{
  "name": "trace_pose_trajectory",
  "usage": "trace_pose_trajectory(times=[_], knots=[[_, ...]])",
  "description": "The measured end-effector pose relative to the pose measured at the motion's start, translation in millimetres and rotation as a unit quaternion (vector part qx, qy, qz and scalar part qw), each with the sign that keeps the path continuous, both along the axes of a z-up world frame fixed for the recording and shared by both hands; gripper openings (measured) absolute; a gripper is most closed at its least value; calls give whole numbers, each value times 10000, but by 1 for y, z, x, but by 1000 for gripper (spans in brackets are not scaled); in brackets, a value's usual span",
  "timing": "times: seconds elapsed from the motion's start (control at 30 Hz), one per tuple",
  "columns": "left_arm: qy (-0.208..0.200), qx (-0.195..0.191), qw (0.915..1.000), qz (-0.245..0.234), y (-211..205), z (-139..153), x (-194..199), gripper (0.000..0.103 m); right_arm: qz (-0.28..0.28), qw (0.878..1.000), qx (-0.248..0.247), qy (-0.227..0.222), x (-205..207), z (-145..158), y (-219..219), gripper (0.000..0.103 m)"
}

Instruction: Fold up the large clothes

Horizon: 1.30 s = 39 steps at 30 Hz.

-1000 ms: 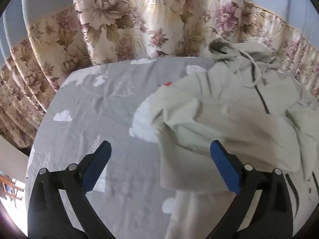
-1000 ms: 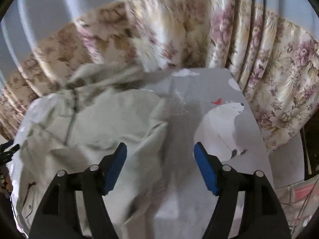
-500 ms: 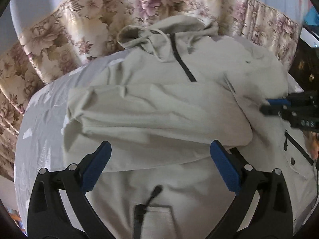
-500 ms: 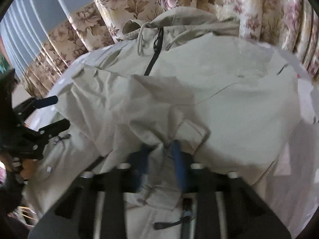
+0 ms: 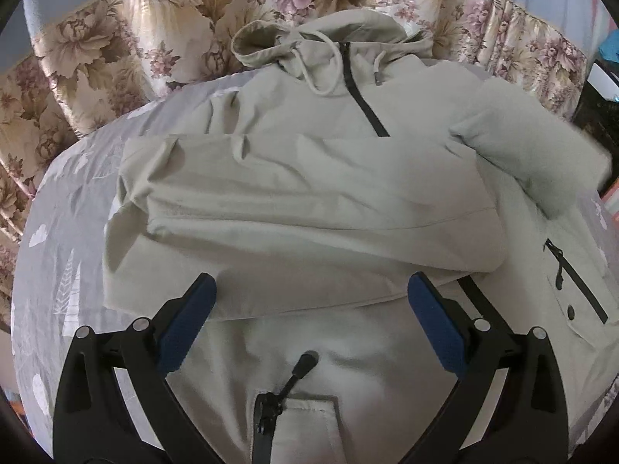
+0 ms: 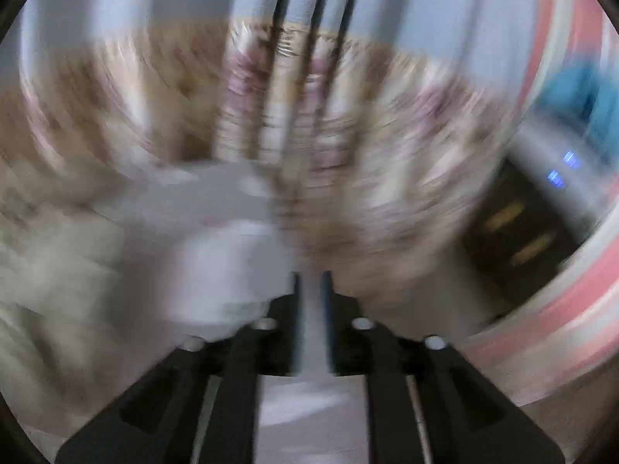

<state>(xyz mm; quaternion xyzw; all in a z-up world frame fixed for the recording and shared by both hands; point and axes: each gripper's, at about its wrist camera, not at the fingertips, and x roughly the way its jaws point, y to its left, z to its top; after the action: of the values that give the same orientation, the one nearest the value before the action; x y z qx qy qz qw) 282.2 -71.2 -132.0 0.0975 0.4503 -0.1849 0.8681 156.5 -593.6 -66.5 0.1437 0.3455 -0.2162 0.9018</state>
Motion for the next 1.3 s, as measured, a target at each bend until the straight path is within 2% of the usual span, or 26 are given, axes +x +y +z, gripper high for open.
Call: trace_pose_trajectory(times=[0.03,0.07,0.13,0.2,0.3,0.37,0.43,0.47,0.5,0.53,0.6,0.67,0.73,0.87,1.03,1.13,1.23,1.3], knots=[[15,19,10000,-14,-2,-1,1,99,265,9982,514,-156,-3,-5,3,73],[29,43,10000,-26,-4,-2,1,99,769,9889,1230,-315,-3,-15,16,73],[48,141,9999,-68,-11,-5,1,99,1495,9704,1853,-392,1,-27,46,73],[46,215,9997,-77,-12,-7,2,99,2254,9503,2120,-352,7,-36,93,73],[52,201,9998,-18,-9,-6,2,99,2912,9313,2183,-132,15,-50,151,72],[35,150,9999,57,-4,-4,3,99,3148,9245,2142,154,25,-63,174,71],[0,121,9998,128,2,-2,3,99,3270,9173,2242,374,31,-77,191,60],[-27,112,9998,169,4,0,3,99,3311,9167,2200,408,33,-82,198,36],[-60,86,9997,219,8,1,3,99,3393,9187,1973,446,34,-85,207,22],[-85,58,9996,253,12,2,4,99,3398,9229,1746,481,34,-87,213,18],[-175,69,9992,349,18,2,5,99,3333,9328,1295,462,26,-86,223,0],[-373,173,9981,455,22,3,5,99,3207,9438,715,349,18,-73,220,0],[-510,285,9972,457,22,2,5,99,2970,9544,-96,292,10,-52,214,0],[-670,435,9968,58,3,3,-5,99,2479,9644,-851,342,14,-32,184,0],[-635,489,9952,-564,-28,4,-16,99,1772,9786,-1007,290,7,-18,120,0],[-607,483,9916,-1031,-55,4,-25,99,1753,9809,-804,230,2,-18,102,0],[-624,749,9869,-1282,-87,-4,-27,97,1803,9802,-799,197,-3,-24,105,0],[-425,780,9859,-1414,-102,-13,-21,69,1834,9801,-737,180,-4,-28,106,0]])
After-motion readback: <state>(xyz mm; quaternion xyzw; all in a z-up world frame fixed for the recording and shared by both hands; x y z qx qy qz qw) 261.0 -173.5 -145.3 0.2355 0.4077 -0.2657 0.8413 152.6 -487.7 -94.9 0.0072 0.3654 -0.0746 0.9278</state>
